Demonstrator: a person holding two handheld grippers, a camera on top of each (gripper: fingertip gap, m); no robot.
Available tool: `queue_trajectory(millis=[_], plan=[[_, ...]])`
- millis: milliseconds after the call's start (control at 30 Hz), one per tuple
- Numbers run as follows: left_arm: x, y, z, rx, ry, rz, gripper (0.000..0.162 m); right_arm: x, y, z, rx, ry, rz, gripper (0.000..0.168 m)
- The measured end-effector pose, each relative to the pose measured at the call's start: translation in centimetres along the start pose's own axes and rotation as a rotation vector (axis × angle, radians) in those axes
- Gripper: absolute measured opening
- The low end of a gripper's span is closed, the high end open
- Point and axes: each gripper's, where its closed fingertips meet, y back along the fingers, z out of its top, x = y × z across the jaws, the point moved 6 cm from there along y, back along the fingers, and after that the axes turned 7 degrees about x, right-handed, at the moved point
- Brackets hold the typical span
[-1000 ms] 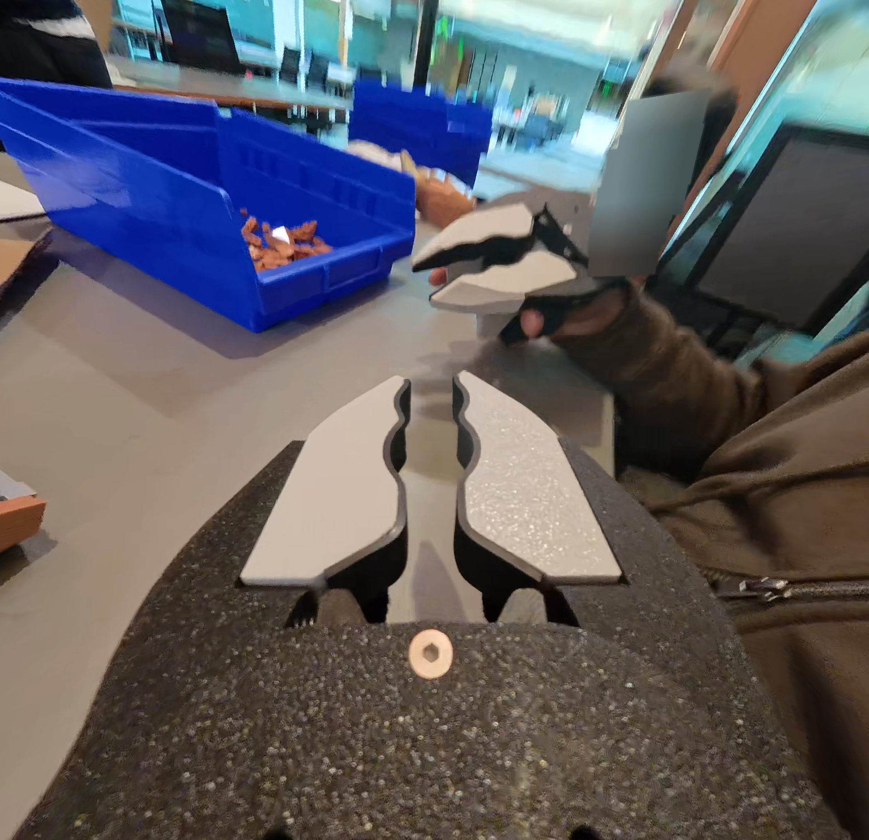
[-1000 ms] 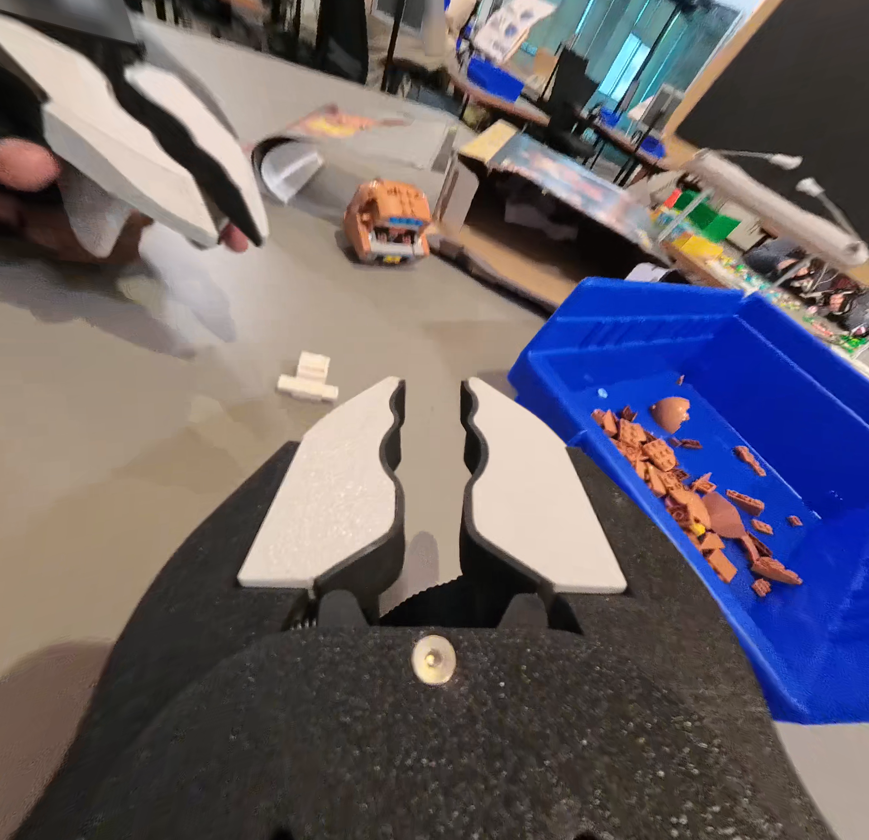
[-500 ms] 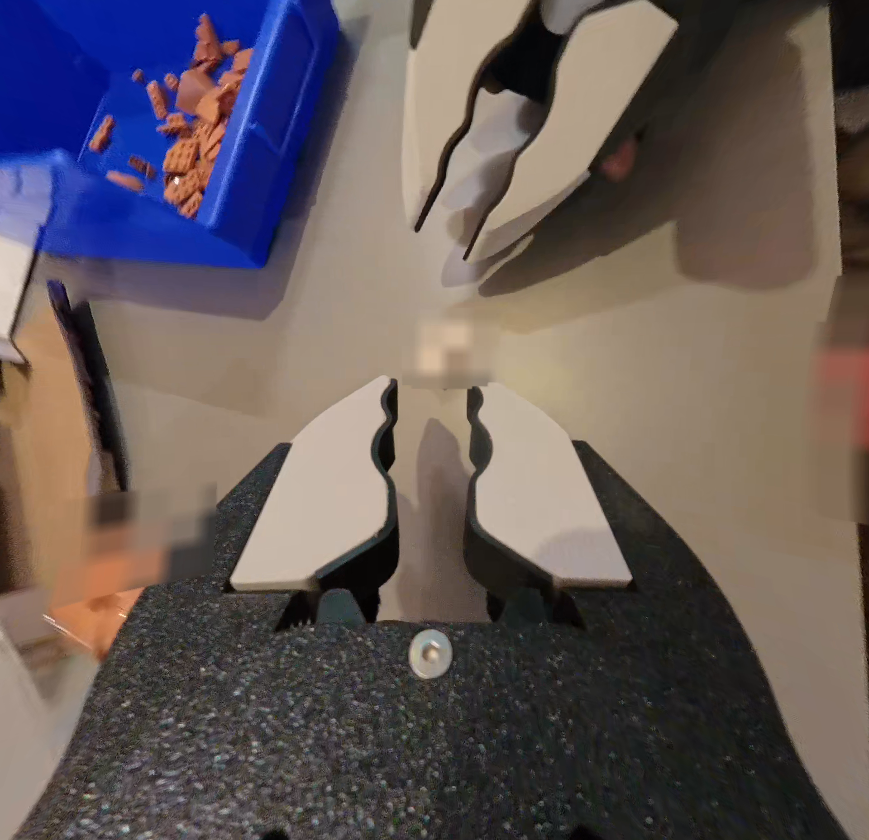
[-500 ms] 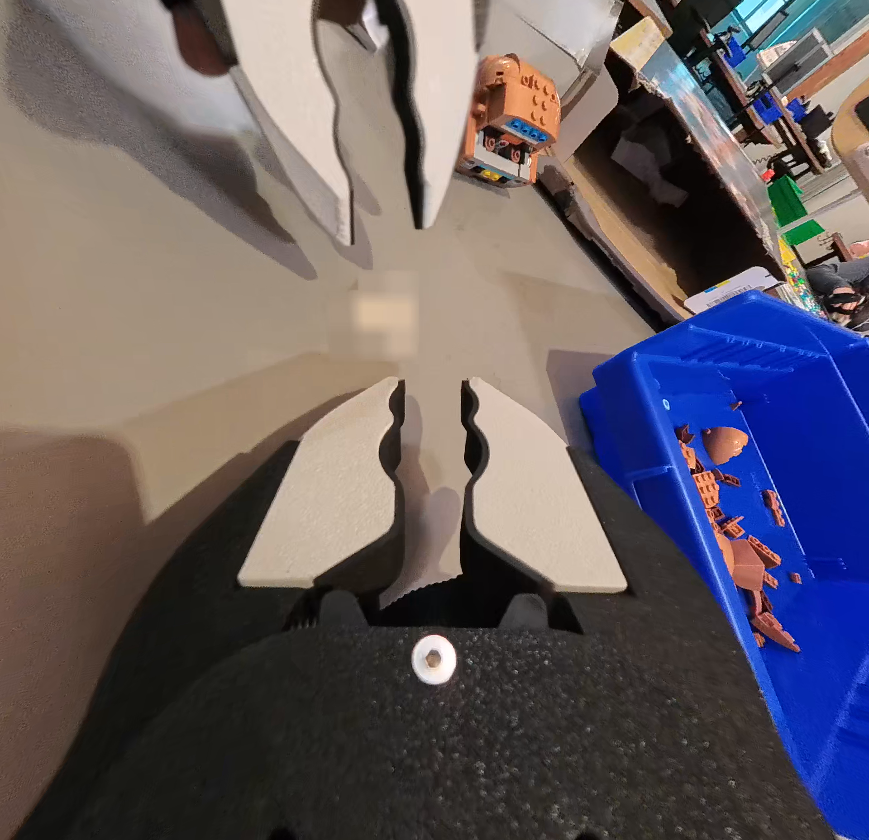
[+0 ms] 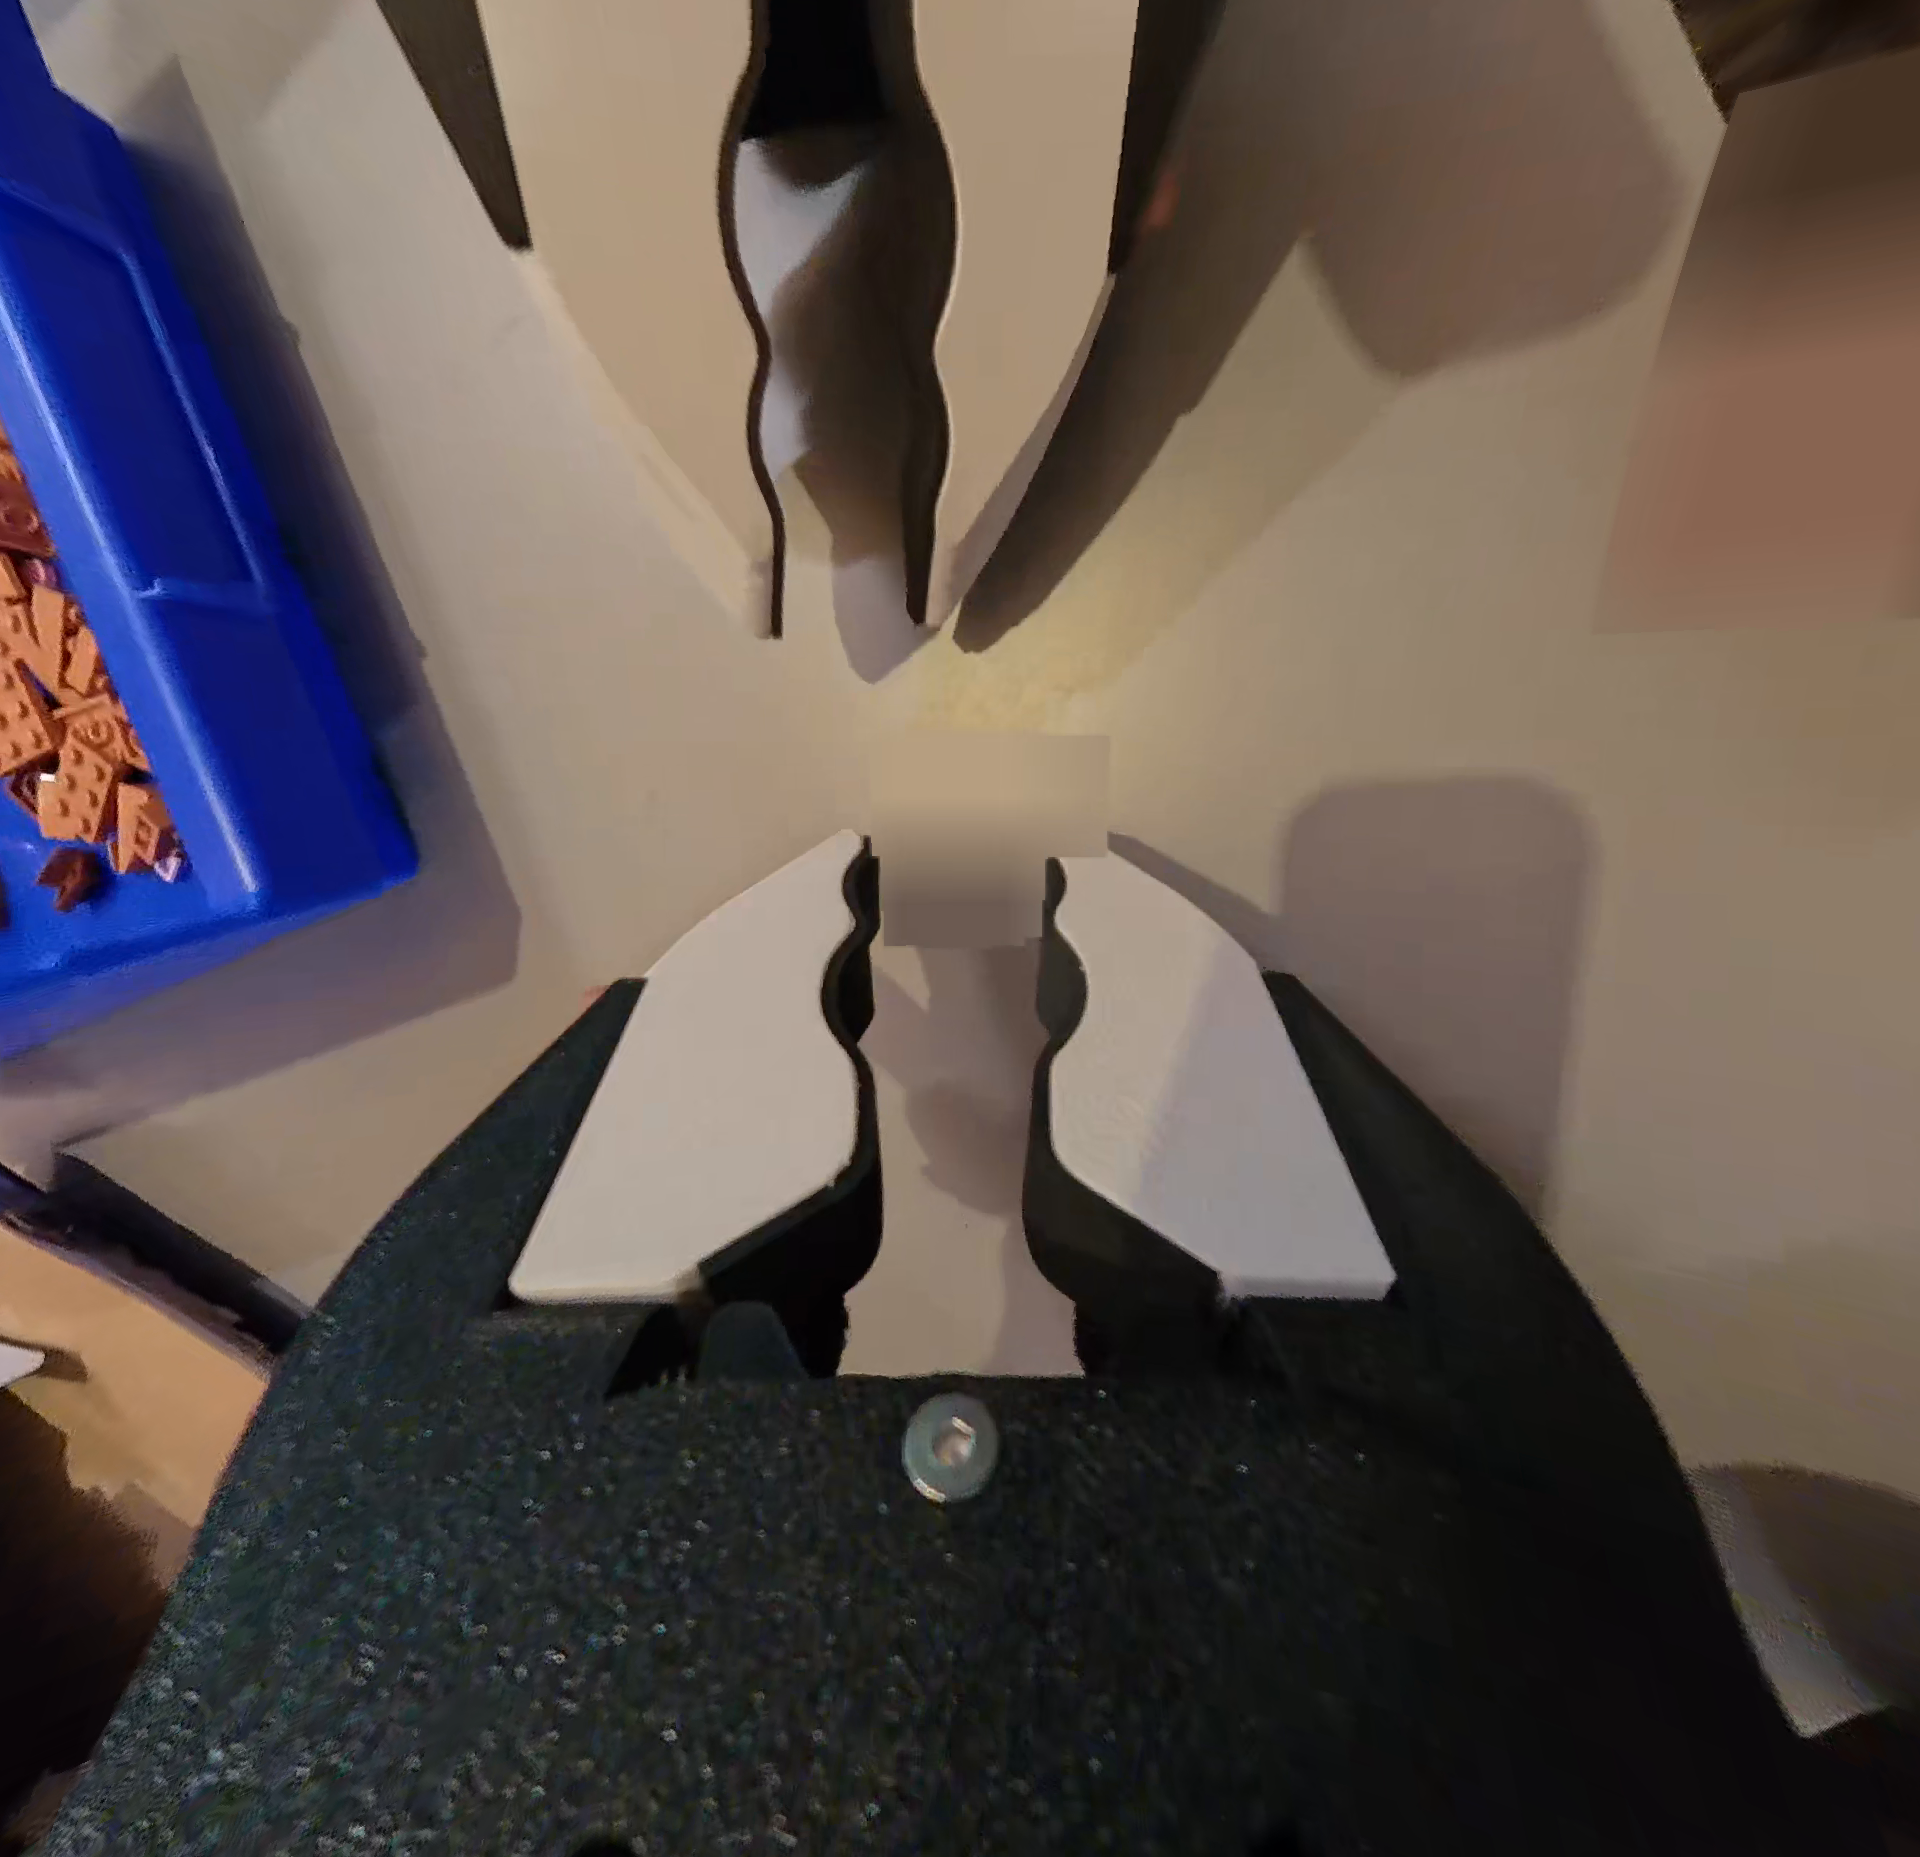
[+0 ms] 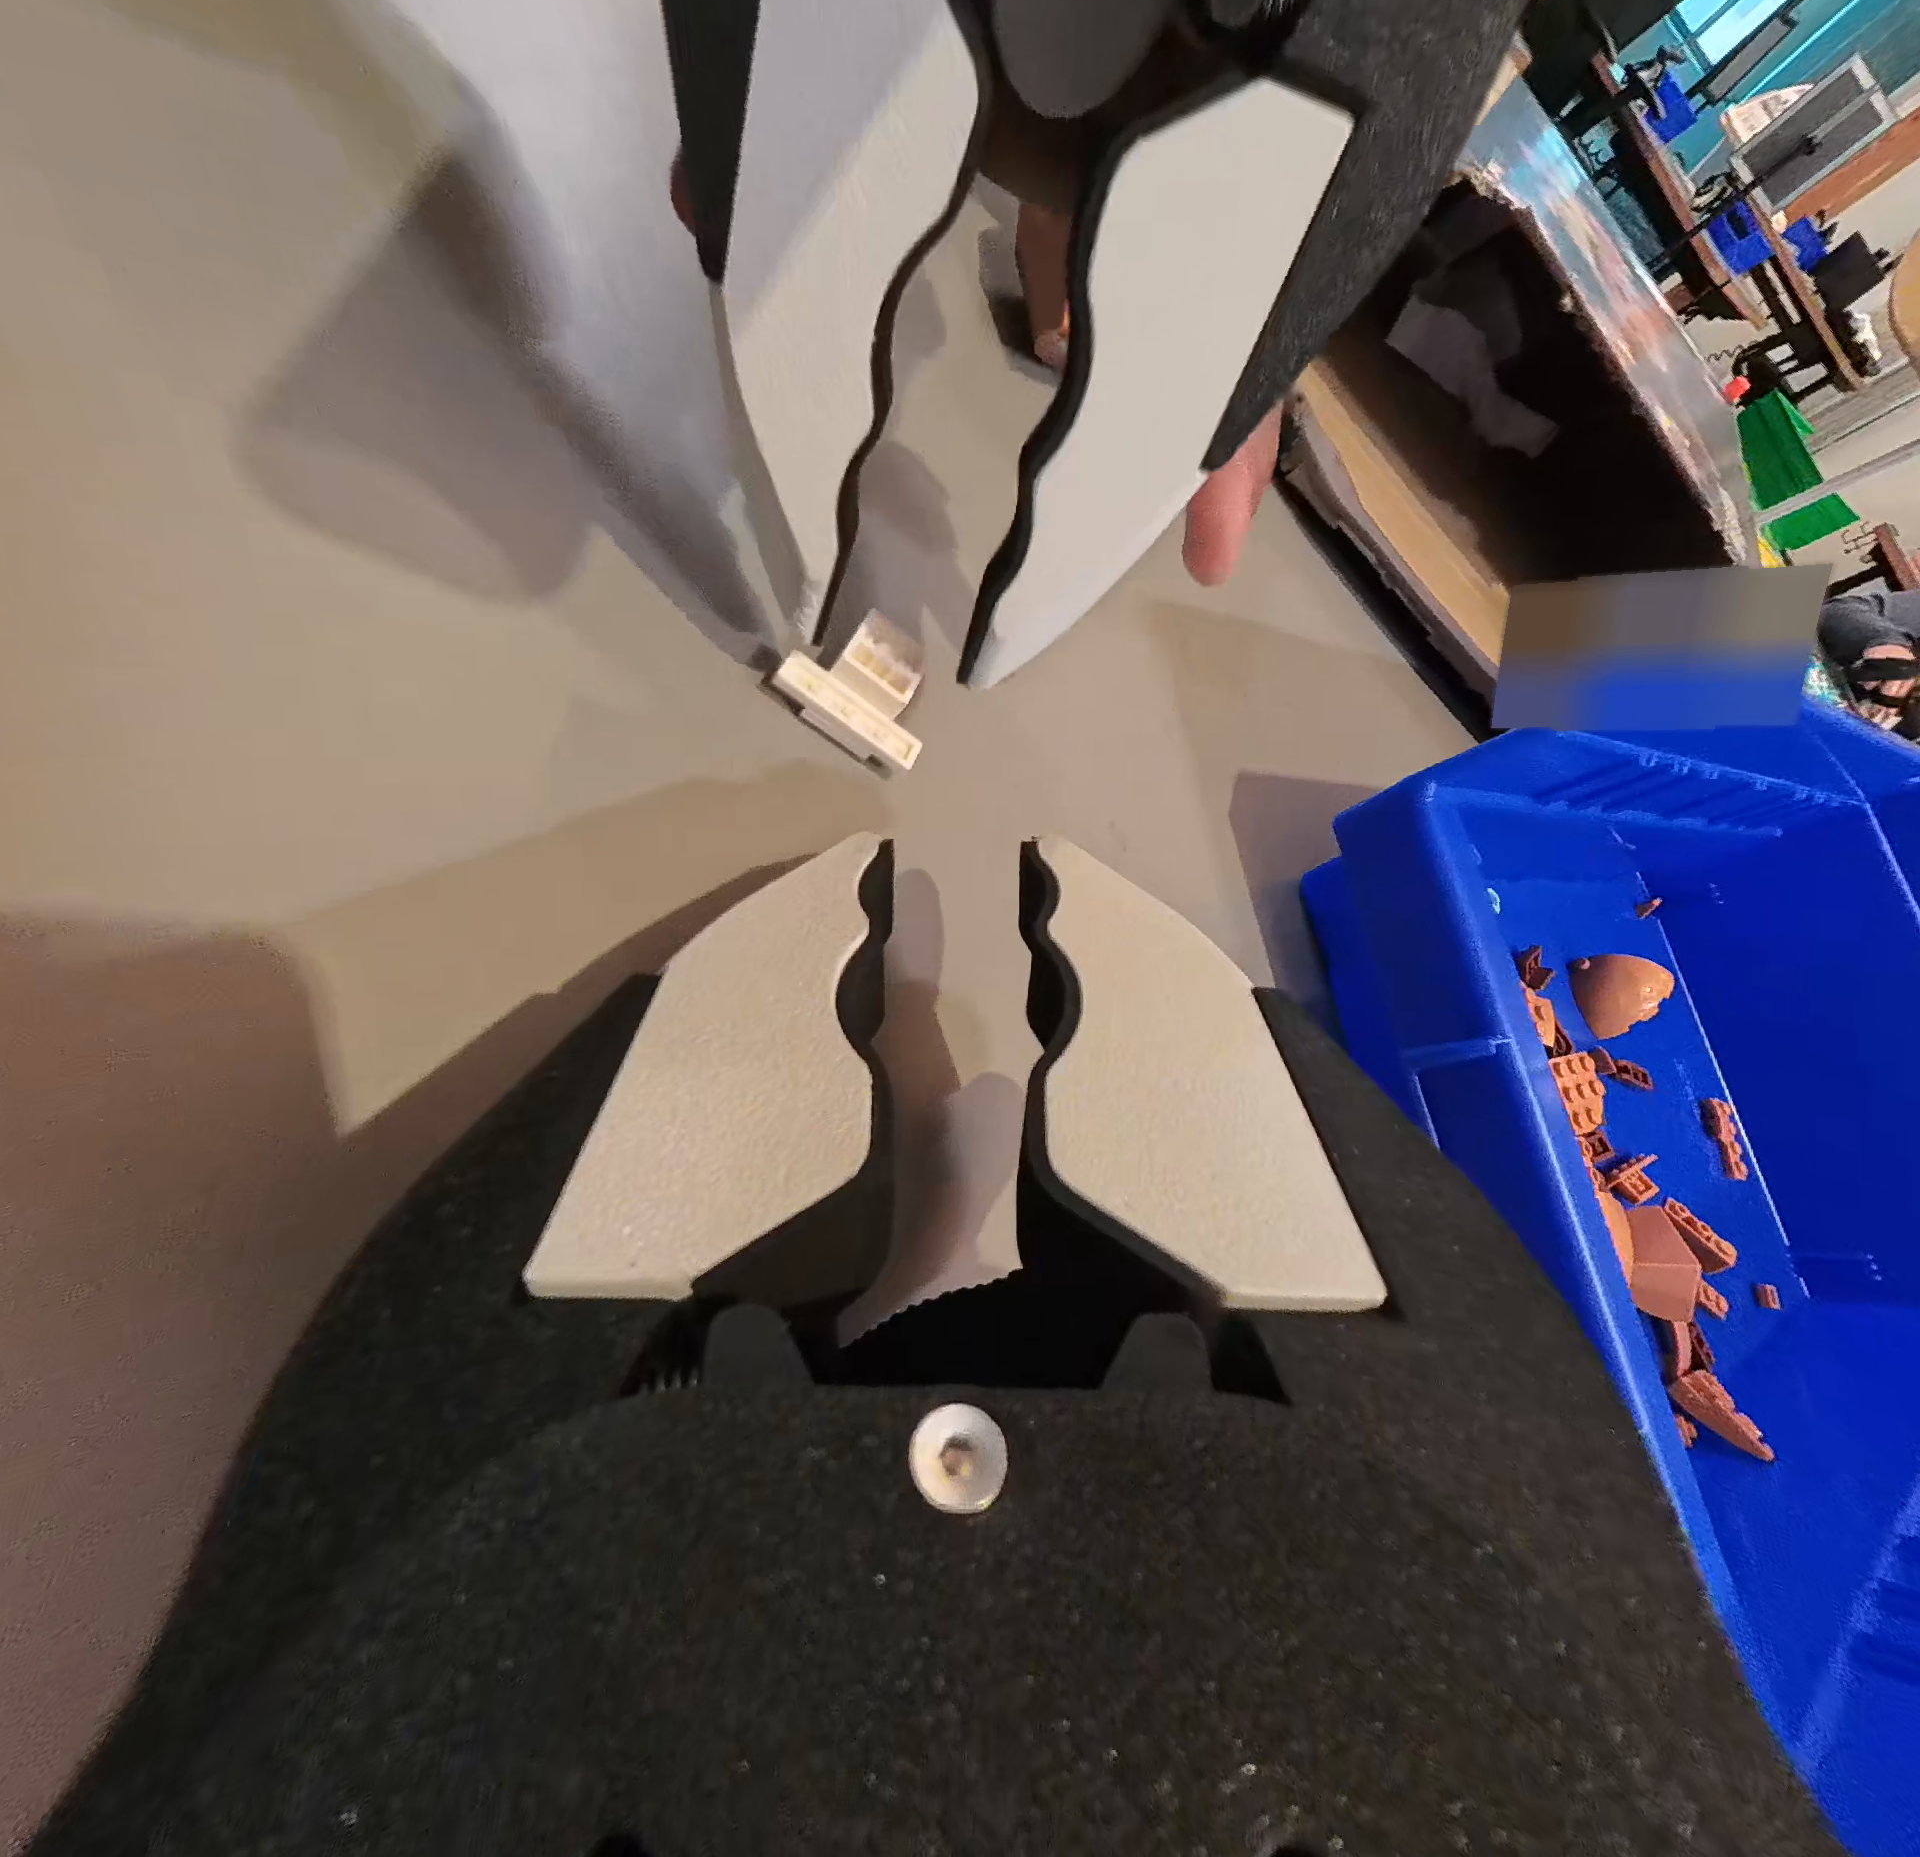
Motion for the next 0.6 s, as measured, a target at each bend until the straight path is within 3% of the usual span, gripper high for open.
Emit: queue_trajectory(millis=[133,200,367,433,600], plan=[[-0.3,-1.2,-0.4,0.076,-0.036,-0.03,0.025,-0.1,0.1,0.0,-0.012,-0.003,-0.008,0.022],[-0.6,-1.4,-0.3,0.038,-0.017,-0.037,0.018,-0.1,0.1,0.0,-0.015,-0.006,-0.013,0.022],[0.0,-0.7,-0.4,-0.145,0.248,0.133,0.017,-0.5,0.3,0.2,-0.034,-0.022,-0.058,0.024],[0.1,0.6,-0.3,-0.256,0.395,0.258,0.017,-1.1,0.9,0.7,-0.085,-0.026,-0.127,0.024],[-0.8,6.0,-0.3,-0.562,0.695,0.829,0.017,-1.9,2.2,2.8,-0.265,-0.175,-0.165,0.023]])
